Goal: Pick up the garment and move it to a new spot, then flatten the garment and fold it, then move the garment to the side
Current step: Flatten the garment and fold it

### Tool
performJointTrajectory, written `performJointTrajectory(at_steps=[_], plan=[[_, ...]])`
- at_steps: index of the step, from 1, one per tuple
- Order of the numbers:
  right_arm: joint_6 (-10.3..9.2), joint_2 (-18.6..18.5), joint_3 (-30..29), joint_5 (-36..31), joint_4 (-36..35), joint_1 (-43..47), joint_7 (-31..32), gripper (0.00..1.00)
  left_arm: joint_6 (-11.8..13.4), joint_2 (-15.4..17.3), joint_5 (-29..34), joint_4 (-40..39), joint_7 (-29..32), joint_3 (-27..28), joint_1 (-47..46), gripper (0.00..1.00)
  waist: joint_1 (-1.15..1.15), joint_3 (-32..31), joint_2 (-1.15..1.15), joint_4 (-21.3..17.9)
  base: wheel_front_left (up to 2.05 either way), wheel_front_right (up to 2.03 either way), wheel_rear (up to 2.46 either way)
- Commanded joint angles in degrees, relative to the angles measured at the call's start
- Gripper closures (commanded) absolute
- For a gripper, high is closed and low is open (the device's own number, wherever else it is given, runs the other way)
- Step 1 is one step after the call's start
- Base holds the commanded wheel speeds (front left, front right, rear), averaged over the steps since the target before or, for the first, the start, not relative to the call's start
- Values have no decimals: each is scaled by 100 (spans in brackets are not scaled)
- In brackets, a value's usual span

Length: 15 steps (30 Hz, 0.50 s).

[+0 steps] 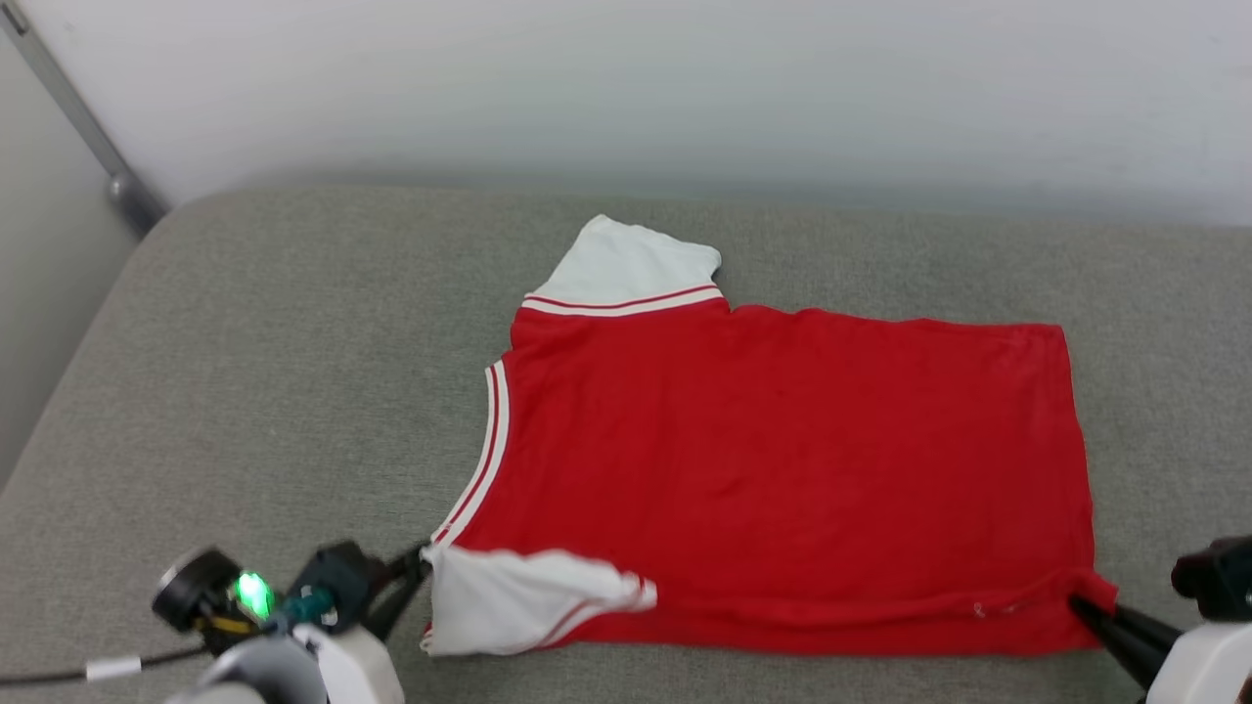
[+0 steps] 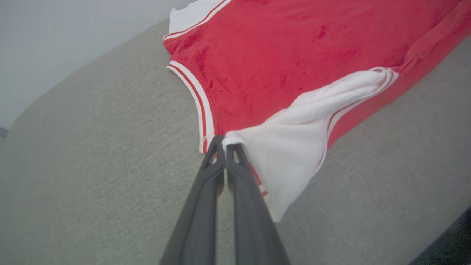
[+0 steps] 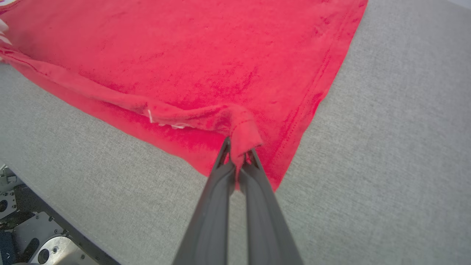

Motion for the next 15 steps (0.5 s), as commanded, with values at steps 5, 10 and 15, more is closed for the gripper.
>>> performJointTrajectory(at_steps=[5,10,15], plan=[[-6,2,-37,-83,-145,-468,152,100,-326,-149,201,364,44,109,-864,100,0,404,0,-189,0,0,0],[-6,-2,61,-66,-109,-959,308,100,-610,-353,245,892,85,140,-1462,100,0,792,0,-318,0,0,0],[-6,38,169,-87,179,-1410,484,100,-803,-581,269,1472,11,130,-1862,100,0,1174,0,-380,0,0,0]])
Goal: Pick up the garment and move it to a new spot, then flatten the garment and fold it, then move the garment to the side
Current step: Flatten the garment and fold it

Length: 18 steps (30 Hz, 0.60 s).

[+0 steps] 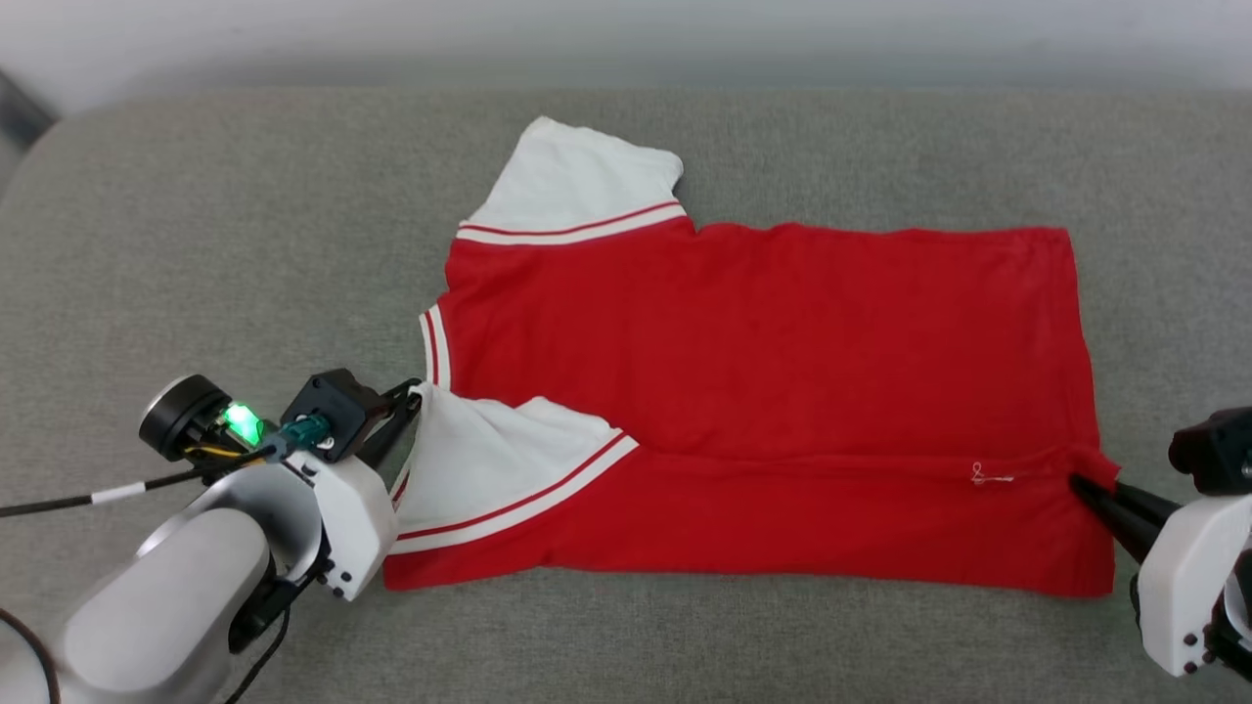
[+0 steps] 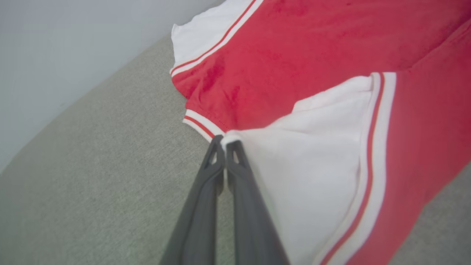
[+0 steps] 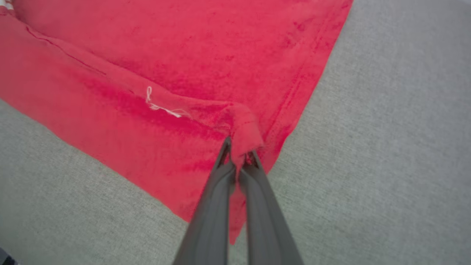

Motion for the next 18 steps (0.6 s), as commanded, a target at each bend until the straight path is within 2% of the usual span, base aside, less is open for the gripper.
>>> performJointTrajectory(at_steps=[1,7,12,13,14,15,18], plan=[[-6,50,55,35,115,-170,42,100,-56,-47,29,178,-14,-29,-94,100,-1,244,0,-62,0,0,0],[-6,60,452,90,537,-499,173,100,-265,-251,19,905,-62,-222,-278,100,-1,474,0,-55,0,0,0],[-6,80,670,170,811,-597,67,100,-356,-465,-12,1368,-260,-371,-331,100,-1,380,0,-20,0,0,0],[-6,75,684,169,831,-623,21,93,-369,-490,-36,1457,-311,-384,-354,89,-1,326,0,-16,0,0,0],[-6,63,691,166,844,-637,-32,64,-383,-520,-68,1542,-343,-398,-366,52,-1,262,0,-11,0,0,0],[-6,50,700,162,844,-646,-94,0,-388,-537,-73,1604,-393,-398,-387,0,-1,197,0,-5,0,0,0],[-6,48,671,143,847,-644,-236,0,-406,-542,-113,1690,-490,-373,-476,0,-1,54,0,12,0,0,0]])
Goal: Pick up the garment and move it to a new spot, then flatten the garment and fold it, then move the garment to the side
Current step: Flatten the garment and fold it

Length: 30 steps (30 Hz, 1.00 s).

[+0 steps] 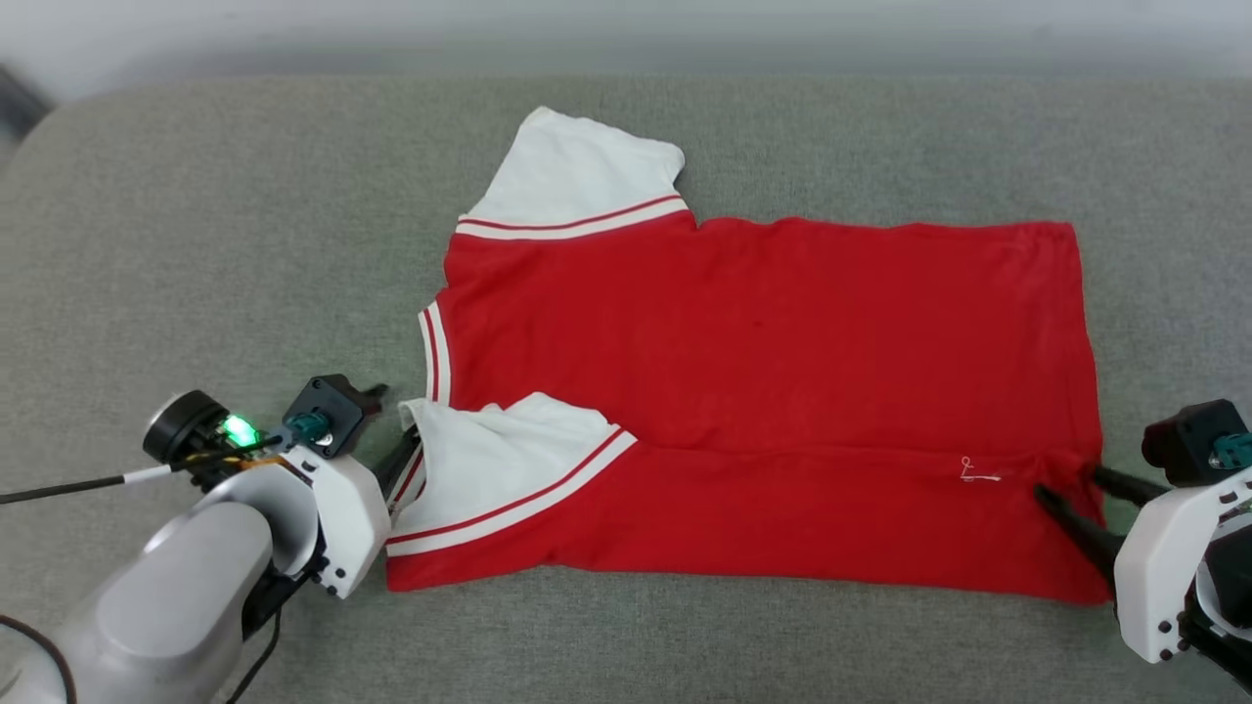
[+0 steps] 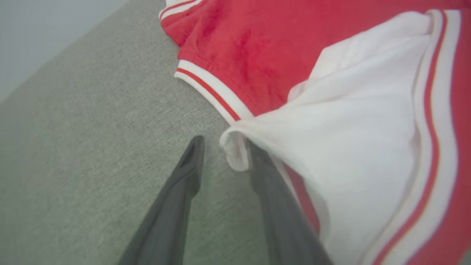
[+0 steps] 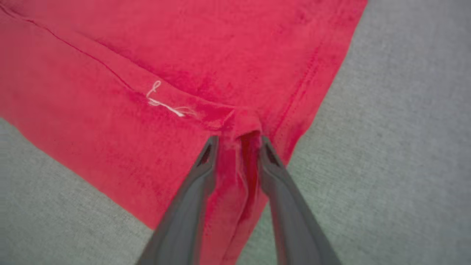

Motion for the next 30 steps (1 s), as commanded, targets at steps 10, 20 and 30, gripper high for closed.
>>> performJointTrajectory(at_steps=[10,20,30], plan=[[-6,23,-256,-51,-39,354,-299,0,-47,410,-263,-686,886,-138,-625,0,-1,-641,0,194,0,0,0],[-6,205,-327,-183,-180,461,-240,0,-47,886,-1554,-1814,3668,-927,-1366,0,-1,-749,0,183,0,0,0],[-6,313,-273,-316,-376,285,-120,0,-49,879,-2388,-2076,5544,-1675,-1642,0,-1,-614,0,-75,0,0,0]])
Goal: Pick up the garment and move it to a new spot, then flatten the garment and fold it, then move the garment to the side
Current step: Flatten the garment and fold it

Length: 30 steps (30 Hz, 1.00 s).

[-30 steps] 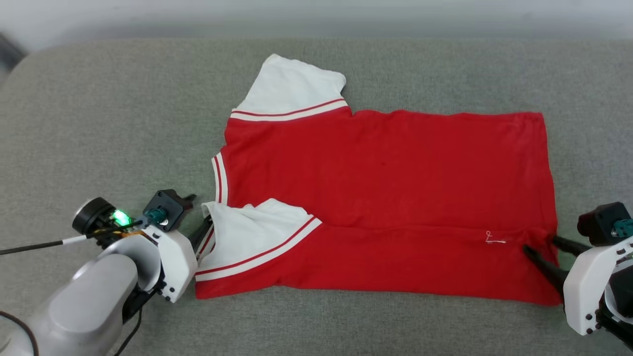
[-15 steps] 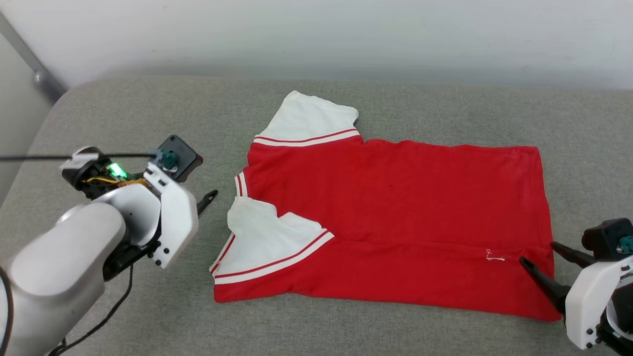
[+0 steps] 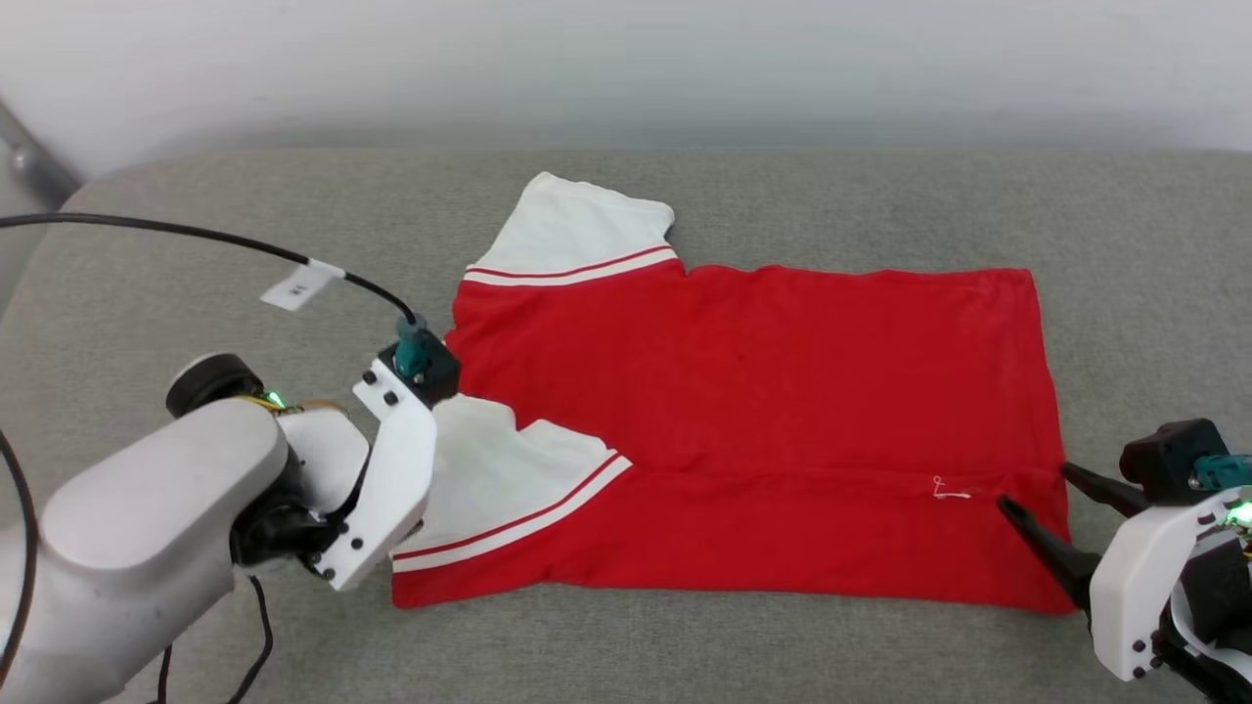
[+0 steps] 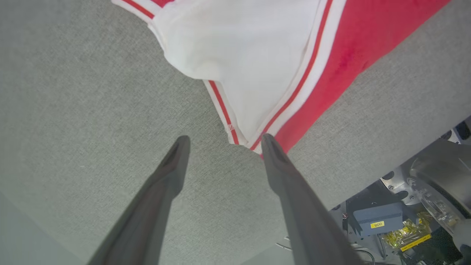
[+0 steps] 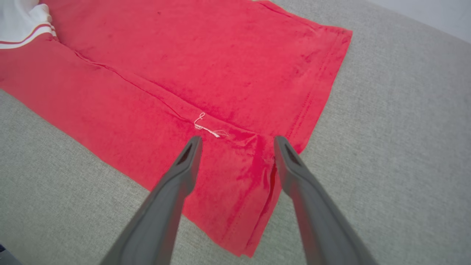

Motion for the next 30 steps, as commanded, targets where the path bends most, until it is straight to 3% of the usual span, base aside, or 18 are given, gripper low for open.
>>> performJointTrajectory(at_steps=[1,15,16,17,24,30], plan=[[-6,42,4,-39,-28,-77,12,0,7,-43,-49,17,67,-46,48,0,0,54,0,-70,0,0,0],[-6,107,108,-115,-77,-336,58,0,7,-237,76,626,-125,-334,737,0,0,374,0,-447,0,0,0],[-6,92,87,-129,-84,-366,29,0,7,-252,102,614,-151,-345,749,62,0,365,0,-449,0,0,0],[-6,79,68,-127,-85,-392,18,0,7,-262,96,603,-189,-352,769,100,0,344,0,-444,0,0,0],[-6,-305,125,-49,-243,-748,381,0,6,-165,30,368,-328,-321,695,100,0,77,0,-379,0,0,0],[-6,-1110,691,398,-539,-1307,1591,0,6,-25,187,3,-447,-321,572,100,0,-48,0,-283,0,0,0]])
